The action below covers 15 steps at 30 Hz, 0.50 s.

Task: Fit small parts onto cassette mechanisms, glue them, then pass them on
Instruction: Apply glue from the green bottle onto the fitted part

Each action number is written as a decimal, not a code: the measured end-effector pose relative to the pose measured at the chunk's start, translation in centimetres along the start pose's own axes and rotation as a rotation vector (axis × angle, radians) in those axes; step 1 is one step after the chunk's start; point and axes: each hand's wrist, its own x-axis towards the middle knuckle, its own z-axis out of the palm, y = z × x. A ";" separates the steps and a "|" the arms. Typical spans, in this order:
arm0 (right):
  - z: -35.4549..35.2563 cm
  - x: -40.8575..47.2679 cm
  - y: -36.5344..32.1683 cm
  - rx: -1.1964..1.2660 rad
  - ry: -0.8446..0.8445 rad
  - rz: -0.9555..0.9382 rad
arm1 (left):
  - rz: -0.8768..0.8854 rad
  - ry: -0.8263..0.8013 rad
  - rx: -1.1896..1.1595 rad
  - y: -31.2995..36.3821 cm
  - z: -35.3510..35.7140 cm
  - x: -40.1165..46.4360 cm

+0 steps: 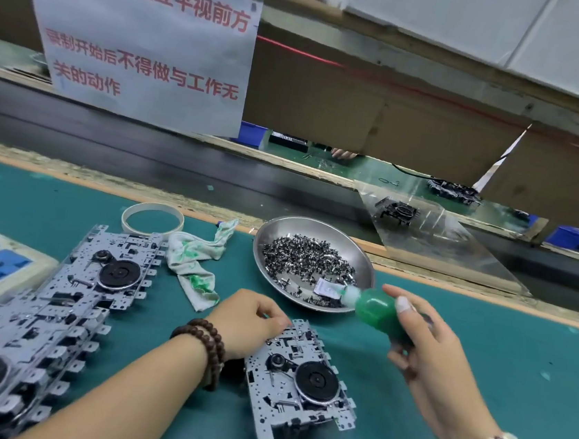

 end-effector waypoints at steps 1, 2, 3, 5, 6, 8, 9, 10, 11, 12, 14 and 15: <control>0.0 0.1 0.1 0.146 0.022 0.052 | -0.006 -0.010 -0.009 0.0 0.0 0.1; 0.0 0.1 0.2 0.287 0.040 0.109 | -0.009 -0.023 -0.016 -0.1 -0.1 0.2; -0.1 0.2 0.2 0.398 0.056 0.151 | -0.013 -0.039 -0.020 -0.1 -0.2 0.2; -0.4 0.2 0.3 0.519 0.066 0.185 | -0.021 -0.073 -0.023 -0.2 -0.3 0.2; -0.5 0.3 0.4 0.545 0.063 0.189 | -0.024 -0.087 -0.021 -0.2 -0.4 0.2; -0.5 0.2 0.5 0.513 0.049 0.194 | -0.025 -0.099 -0.020 -0.3 -0.5 0.3; -0.4 0.2 0.5 0.474 0.045 0.195 | -0.024 -0.101 -0.024 -0.4 -0.4 0.3; -0.3 0.2 0.5 0.445 0.040 0.198 | -0.023 -0.100 -0.029 -0.4 -0.4 0.3; -0.3 0.2 0.6 0.439 0.036 0.207 | -0.022 -0.098 -0.036 -0.4 -0.4 0.3; -0.2 0.2 0.8 0.456 0.034 0.226 | -0.021 -0.094 -0.044 -0.4 -0.4 0.3; -0.1 0.4 1.1 0.516 0.045 0.271 | -0.025 -0.086 -0.058 -0.4 -0.3 0.3; -0.1 0.5 1.3 0.536 0.058 0.288 | -0.029 -0.084 -0.061 -0.5 -0.3 0.4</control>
